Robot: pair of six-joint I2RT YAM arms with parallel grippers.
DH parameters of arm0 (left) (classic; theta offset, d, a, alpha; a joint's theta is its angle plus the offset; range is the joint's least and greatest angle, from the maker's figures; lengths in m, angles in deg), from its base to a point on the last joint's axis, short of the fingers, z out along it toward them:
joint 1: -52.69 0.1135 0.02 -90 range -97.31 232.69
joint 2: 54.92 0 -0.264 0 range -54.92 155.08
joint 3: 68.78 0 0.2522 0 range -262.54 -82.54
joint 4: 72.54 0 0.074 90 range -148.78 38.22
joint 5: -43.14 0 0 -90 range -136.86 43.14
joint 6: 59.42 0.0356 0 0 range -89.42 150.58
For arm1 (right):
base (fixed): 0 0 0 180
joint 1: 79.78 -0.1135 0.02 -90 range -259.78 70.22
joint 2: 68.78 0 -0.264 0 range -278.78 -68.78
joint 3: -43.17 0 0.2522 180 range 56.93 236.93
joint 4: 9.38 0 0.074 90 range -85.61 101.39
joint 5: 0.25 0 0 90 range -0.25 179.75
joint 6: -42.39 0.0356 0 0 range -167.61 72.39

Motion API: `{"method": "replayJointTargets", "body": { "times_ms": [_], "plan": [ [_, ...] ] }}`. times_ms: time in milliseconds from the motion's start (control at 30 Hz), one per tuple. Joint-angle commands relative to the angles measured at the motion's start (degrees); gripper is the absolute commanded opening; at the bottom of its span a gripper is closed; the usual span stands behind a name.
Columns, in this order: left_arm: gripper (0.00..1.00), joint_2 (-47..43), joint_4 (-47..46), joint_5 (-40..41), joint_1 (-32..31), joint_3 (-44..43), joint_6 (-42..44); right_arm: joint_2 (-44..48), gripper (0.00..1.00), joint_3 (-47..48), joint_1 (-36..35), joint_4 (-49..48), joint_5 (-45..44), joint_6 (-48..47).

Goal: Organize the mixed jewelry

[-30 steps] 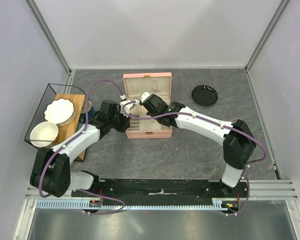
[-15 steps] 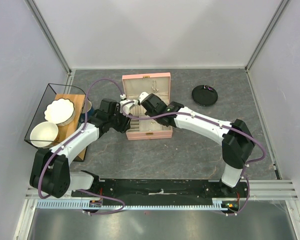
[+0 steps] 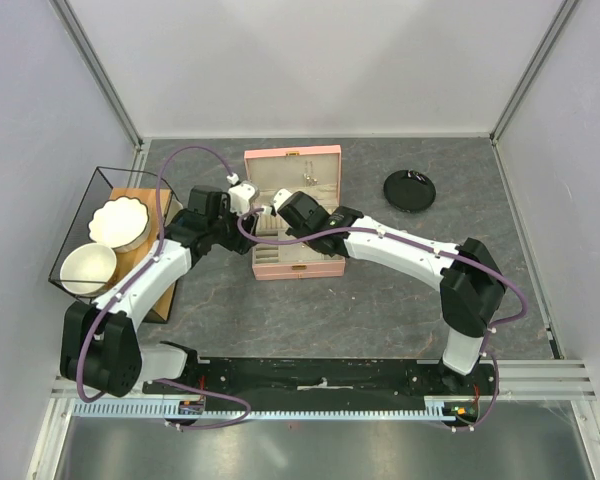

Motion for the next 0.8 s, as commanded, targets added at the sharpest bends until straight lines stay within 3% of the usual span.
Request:
{"method": "replayJointTargets", "body": {
  "times_ms": [0,767],
  "plan": [
    [0.59,-2.9,0.8,-2.4,2.6,-2.5,-3.4,-0.7,0.0,1.1,-0.6,-0.7,0.0,-0.2],
    [0.61,-3.9,2.1,-5.4,7.9,-6.4,-6.0,-4.9,0.0,2.9,-1.5,1.5,-2.2,-1.1]
  ]
}}
